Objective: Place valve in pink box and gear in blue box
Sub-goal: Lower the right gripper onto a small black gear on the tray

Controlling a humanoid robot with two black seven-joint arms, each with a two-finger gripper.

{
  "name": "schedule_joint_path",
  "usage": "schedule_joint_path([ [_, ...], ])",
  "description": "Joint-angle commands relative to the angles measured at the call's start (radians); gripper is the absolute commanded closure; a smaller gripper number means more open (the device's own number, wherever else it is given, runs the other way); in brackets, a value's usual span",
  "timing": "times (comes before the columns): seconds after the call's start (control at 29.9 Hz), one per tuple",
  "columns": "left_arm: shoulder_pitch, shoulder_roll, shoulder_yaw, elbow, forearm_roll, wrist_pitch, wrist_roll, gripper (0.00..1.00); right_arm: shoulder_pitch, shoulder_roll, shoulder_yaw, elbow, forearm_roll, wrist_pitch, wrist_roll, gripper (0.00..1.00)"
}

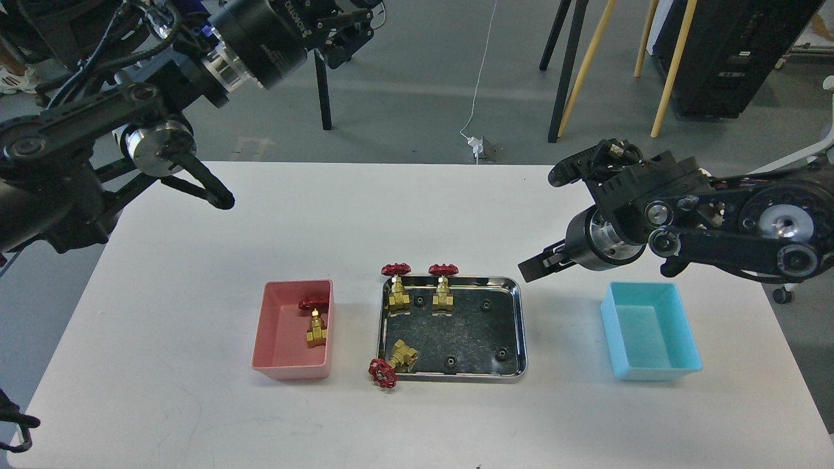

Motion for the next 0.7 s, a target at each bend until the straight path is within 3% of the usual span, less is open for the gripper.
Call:
schedule_joint_path([
  [0.0,0.017,-0.001,-0.009,-0.001,0.000,0.002,0.000,0.19,-0.021,0.048,-0.004,0.004,-0.001,0.000,-0.003,0.36],
  [0.03,0.020,-0.001,-0.009,-0.001,0.000,0.002,0.000,0.19,-0.024,0.060,-0.004,0.004,-0.004,0.000,-0.006,0.50],
  [0.07,0.020,-0.002,-0.009,-0.001,0.000,0.003,0.000,0.19,-0.027,0.071,-0.007,0.002,-0.006,0.000,-0.006,0.52],
  [0.37,0.021,-0.007,-0.009,0.001,0.002,0.008,0.000,0.18,-0.056,0.157,-0.042,-0.012,0.003,0.000,-0.006,0.47],
  [0.67,0.041,-0.009,-0.009,0.001,0.002,0.008,0.000,0.18,-0.132,0.267,-0.044,-0.125,-0.004,0.000,-0.004,0.43],
])
